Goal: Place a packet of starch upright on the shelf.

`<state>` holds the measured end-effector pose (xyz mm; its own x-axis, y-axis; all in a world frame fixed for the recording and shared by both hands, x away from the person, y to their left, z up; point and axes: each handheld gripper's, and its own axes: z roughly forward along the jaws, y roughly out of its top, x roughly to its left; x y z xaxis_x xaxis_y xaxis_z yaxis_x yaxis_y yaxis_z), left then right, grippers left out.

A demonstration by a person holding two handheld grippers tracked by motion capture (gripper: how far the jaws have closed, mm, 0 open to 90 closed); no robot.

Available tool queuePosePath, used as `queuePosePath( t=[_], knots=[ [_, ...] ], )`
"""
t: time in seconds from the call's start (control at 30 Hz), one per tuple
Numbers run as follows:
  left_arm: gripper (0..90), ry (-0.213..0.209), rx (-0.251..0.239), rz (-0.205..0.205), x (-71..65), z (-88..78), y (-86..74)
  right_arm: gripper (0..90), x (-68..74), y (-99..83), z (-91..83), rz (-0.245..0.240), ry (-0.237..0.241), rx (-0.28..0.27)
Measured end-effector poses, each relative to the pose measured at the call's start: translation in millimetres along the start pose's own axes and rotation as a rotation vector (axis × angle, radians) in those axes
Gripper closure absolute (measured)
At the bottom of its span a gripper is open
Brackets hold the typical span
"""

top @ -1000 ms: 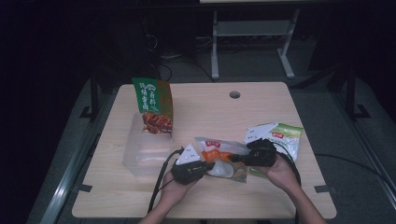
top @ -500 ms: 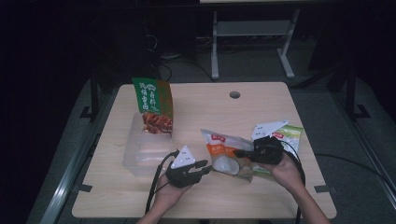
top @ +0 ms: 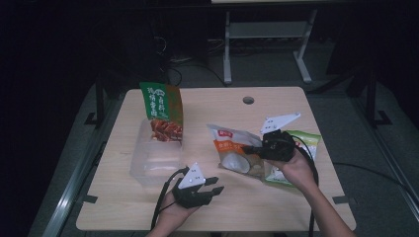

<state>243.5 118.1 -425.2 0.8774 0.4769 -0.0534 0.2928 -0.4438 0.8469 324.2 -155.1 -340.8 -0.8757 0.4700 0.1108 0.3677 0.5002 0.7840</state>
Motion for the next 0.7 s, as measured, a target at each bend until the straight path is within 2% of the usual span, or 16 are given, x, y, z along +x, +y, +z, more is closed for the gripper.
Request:
queuePosePath(
  t=[0.17, 0.4, 0.47, 0.5, 0.67, 0.7],
  knots=[
    [59.9, -0.006, 0.005, 0.003, -1.2, -3.5, -1.2, 90.0, 2.4, 18.7, 8.3, -0.021, 0.012, 0.000],
    [56.0, -0.004, 0.007, 0.012, -1.2, -5.2, -2.1, 90.0, 1.5, 36.9, 16.3, -0.022, 0.032, -0.017],
    [55.0, -0.009, 0.012, -0.005, -0.9, -5.5, -4.3, 90.0, 1.3, 45.4, 20.9, -0.030, 0.039, -0.024],
    [54.6, -0.006, 0.011, 0.008, 0.3, -5.7, -4.2, 90.0, 1.5, 48.2, 22.5, -0.032, 0.042, -0.025],
    [53.1, -0.006, 0.010, 0.007, 1.3, -7.3, -4.2, 90.0, 2.5, 59.5, 29.5, -0.039, 0.052, -0.023],
    [52.7, -0.002, 0.005, 0.012, 1.9, -7.3, -4.7, 90.0, 3.7, 66.3, 32.6, -0.050, 0.053, -0.027]
  ],
)
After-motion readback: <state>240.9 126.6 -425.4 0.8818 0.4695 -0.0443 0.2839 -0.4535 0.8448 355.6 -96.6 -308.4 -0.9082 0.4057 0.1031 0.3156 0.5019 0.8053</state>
